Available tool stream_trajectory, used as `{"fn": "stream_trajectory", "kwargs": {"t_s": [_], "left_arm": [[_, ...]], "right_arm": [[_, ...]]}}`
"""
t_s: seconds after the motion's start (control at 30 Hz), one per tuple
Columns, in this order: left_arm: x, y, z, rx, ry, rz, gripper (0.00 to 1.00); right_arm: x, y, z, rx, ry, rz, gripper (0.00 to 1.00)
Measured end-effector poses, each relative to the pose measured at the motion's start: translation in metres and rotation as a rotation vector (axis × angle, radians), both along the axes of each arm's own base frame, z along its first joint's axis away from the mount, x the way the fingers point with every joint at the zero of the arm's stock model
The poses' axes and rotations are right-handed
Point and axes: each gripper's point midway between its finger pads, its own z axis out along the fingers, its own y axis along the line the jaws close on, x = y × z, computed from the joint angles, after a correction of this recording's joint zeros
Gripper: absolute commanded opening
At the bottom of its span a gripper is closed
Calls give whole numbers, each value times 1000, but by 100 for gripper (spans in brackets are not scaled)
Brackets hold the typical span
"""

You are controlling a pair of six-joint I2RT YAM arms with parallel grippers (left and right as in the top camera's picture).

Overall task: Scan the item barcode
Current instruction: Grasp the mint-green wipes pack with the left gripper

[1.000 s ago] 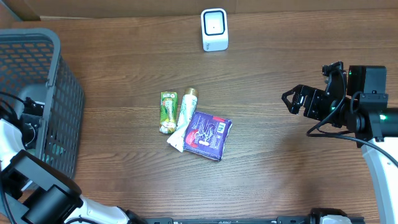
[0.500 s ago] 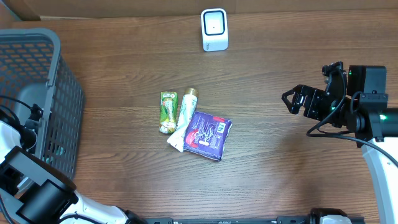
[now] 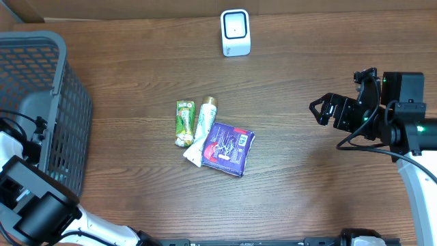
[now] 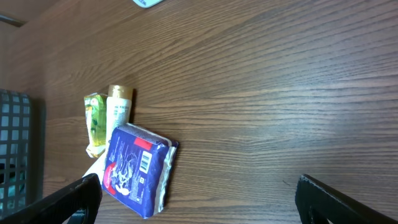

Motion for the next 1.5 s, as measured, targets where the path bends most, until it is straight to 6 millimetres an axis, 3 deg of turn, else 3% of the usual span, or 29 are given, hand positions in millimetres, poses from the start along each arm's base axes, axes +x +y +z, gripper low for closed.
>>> {"fn": "stream_trajectory", "kwargs": {"t_s": [0.33, 0.47, 0.57, 0.63, 0.67, 0.7, 0.73, 0.77, 1.07, 1.33, 1.5], "left_arm": [[14, 8, 2, 9, -31, 184, 4], [27, 21, 8, 11, -62, 421, 4], [36, 37, 28, 24, -100, 693, 4], [38, 42, 39, 29, -121, 765, 4], [40, 46, 46, 32, -135, 814, 9], [43, 50, 54, 36, -156, 860, 30], [45, 54, 60, 41, -175, 890, 69], [47, 57, 65, 44, -192, 921, 99], [44, 56, 69, 46, -178, 929, 100], [31, 41, 62, 56, -54, 639, 99], [21, 31, 42, 43, 7, 523, 100]], "right_arm": [[0, 0, 0, 0, 0, -1, 100], [0, 0, 0, 0, 0, -1, 100], [0, 0, 0, 0, 0, -1, 100], [0, 0, 0, 0, 0, -1, 100], [0, 0, 0, 0, 0, -1, 100], [0, 0, 0, 0, 0, -1, 100], [0, 0, 0, 0, 0, -1, 100], [0, 0, 0, 0, 0, 0, 100], [0, 0, 0, 0, 0, 0, 100], [0, 0, 0, 0, 0, 0, 100], [0, 0, 0, 0, 0, 0, 100]]}}
